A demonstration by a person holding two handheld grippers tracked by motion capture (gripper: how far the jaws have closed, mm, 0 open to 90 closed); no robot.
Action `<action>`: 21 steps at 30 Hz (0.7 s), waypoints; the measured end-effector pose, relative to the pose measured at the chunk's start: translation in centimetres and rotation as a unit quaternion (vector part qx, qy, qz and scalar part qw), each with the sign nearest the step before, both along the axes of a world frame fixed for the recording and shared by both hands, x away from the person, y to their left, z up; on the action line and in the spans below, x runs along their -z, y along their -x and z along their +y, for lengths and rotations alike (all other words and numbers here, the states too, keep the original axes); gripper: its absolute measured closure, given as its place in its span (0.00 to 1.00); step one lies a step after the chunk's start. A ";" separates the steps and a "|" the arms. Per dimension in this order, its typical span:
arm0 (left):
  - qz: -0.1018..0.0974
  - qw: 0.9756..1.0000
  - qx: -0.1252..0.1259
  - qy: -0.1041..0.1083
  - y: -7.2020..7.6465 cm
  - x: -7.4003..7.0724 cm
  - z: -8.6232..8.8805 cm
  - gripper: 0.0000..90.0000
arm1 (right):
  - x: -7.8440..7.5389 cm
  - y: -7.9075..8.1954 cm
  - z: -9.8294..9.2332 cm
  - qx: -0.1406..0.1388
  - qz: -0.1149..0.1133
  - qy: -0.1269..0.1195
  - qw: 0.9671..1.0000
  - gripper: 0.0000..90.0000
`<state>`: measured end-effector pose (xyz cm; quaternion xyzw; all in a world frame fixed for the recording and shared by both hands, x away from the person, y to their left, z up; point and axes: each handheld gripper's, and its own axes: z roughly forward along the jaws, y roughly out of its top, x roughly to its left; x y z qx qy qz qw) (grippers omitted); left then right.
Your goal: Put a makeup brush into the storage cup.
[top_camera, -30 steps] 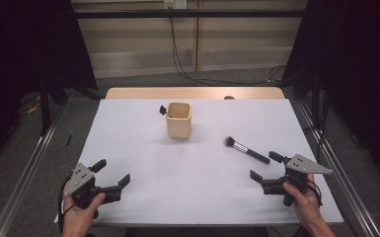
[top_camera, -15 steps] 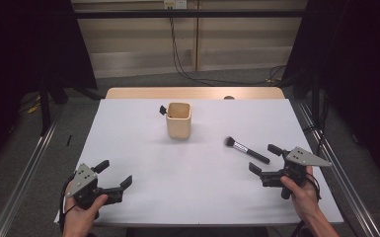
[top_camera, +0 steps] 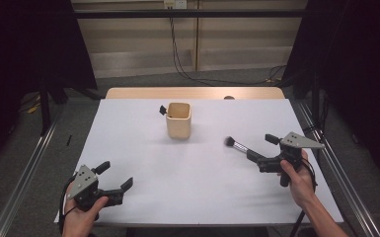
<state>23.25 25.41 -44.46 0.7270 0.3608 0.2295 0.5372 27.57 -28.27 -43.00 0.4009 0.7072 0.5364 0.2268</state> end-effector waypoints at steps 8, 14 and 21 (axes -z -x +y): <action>-0.002 1.000 -0.008 -0.002 0.0 0.0 0.0 0.05 | -1.0 -1.6 0.1 -0.006 0.002 0.006 1.000 0.01; 0.002 1.000 -0.007 -0.004 0.1 -0.1 -0.1 0.05 | -1.0 -3.5 0.3 -0.034 0.043 0.014 0.998 0.01; 0.000 1.000 -0.007 -0.003 0.1 -0.2 -0.1 0.05 | -1.0 -5.0 0.0 -0.030 0.064 0.038 0.997 0.02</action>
